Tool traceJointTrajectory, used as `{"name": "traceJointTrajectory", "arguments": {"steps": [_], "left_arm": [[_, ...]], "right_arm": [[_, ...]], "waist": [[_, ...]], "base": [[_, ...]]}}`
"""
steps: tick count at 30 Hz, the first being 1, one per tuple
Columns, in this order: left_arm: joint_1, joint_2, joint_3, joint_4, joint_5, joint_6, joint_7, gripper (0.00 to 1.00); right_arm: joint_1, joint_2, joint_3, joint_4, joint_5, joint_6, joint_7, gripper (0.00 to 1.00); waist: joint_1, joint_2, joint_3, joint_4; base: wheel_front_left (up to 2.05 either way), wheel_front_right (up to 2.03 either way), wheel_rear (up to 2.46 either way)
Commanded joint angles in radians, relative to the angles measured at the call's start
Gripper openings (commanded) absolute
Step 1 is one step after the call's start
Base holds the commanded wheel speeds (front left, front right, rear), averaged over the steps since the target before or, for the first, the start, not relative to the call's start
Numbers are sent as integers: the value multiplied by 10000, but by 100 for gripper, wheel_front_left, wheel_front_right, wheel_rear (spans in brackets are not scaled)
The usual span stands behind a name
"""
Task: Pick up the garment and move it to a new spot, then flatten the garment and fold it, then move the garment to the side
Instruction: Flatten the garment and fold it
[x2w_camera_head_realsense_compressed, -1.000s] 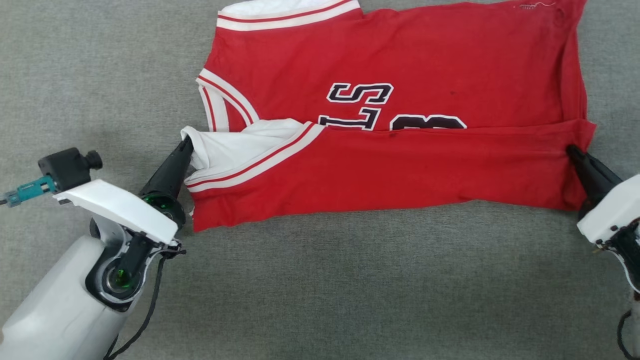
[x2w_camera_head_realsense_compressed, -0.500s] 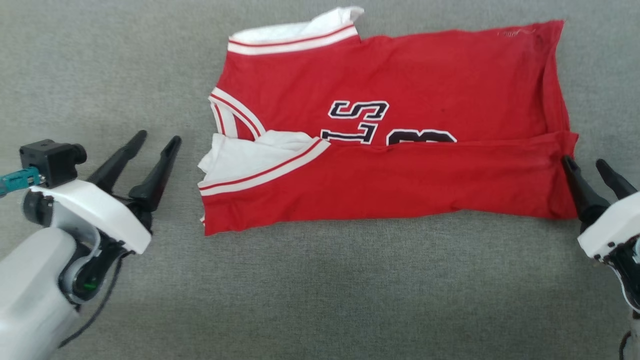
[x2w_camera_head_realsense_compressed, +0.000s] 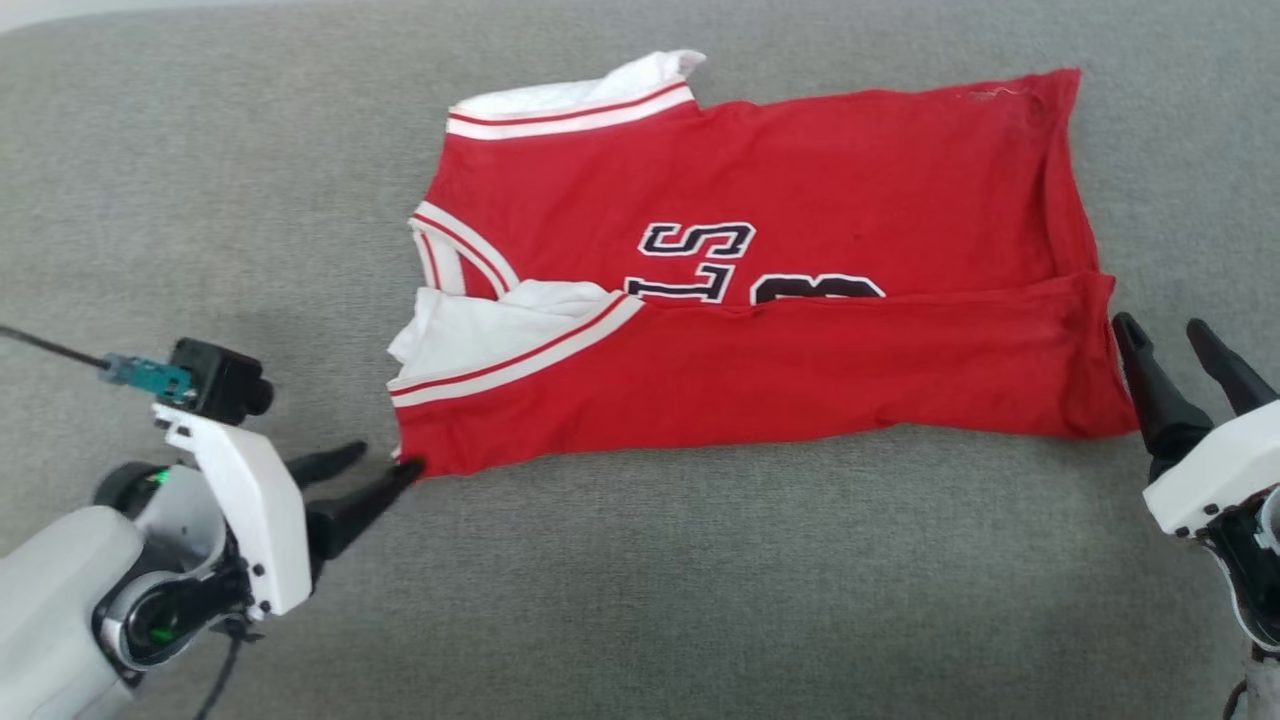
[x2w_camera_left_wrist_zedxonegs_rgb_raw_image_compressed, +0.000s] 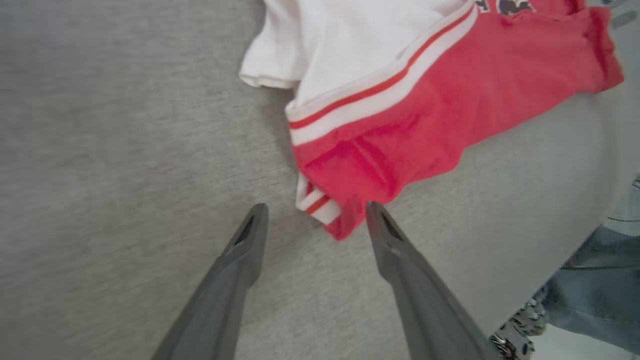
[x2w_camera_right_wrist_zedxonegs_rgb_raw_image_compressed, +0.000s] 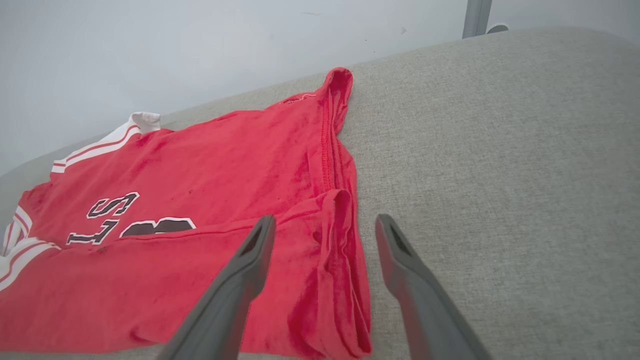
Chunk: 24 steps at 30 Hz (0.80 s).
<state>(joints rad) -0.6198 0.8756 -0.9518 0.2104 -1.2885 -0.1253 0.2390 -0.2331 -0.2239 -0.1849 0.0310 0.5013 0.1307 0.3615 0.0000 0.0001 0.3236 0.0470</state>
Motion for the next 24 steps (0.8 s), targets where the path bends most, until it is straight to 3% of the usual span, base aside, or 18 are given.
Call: {"name": "traceJointTrajectory", "arguments": {"steps": [1, 5, 8, 10, 11, 12, 13, 19, 24], "left_arm": [[61, -139, 44, -69, -329, -21, 216, 100], [-199, -322, -149, 562, -716, -11, 1055, 98], [-316, -768, -262, 1037, -1008, -26, 1400, 81], [-375, -1044, -325, 1391, -1130, -21, 1549, 51], [-391, -1144, -375, 1532, -1164, -14, 1598, 43], [-416, -1222, -416, 1641, -1149, -19, 1631, 29], [-423, -1301, -415, 1715, -1194, -23, 1599, 0], [-330, -1253, -486, 1477, -1203, -27, 1387, 0], [-461, -1170, -585, 1199, -973, -29, 1145, 0]], "right_arm": [[-23, 49, 27, -88, -71, 0, 2, 100], [-164, 163, 68, -53, -130, 0, -105, 100], [-237, 180, 180, 76, -114, 0, -198, 100], [-292, 159, 278, 184, -144, 0, -208, 100], [-316, 151, 320, 228, -155, 0, -209, 100], [-347, 135, 361, 259, -173, 0, -203, 100], [-378, 94, 421, 280, -215, 0, -180, 100], [-463, -618, 1163, 374, -728, 0, 269, 100], [-886, -1462, 1945, 492, -749, 0, 1391, 100]], "waist": [[0, -1, 89, -106], [0, -1, 265, -377], [0, -1, 302, -541], [0, -1, 291, -643], [0, -1, 278, -692], [0, -1, 270, -739], [0, -1, 255, -784], [0, -1, 205, -883], [0, -1, 300, -729]], "base": [[0, 0, 0], [0, 0, 0], [0, 0, 0], [0, 0, 0], [0, 0, 0], [0, 0, 0], [0, 0, 0], [0, 0, 0], [0, 0, 0]]}}
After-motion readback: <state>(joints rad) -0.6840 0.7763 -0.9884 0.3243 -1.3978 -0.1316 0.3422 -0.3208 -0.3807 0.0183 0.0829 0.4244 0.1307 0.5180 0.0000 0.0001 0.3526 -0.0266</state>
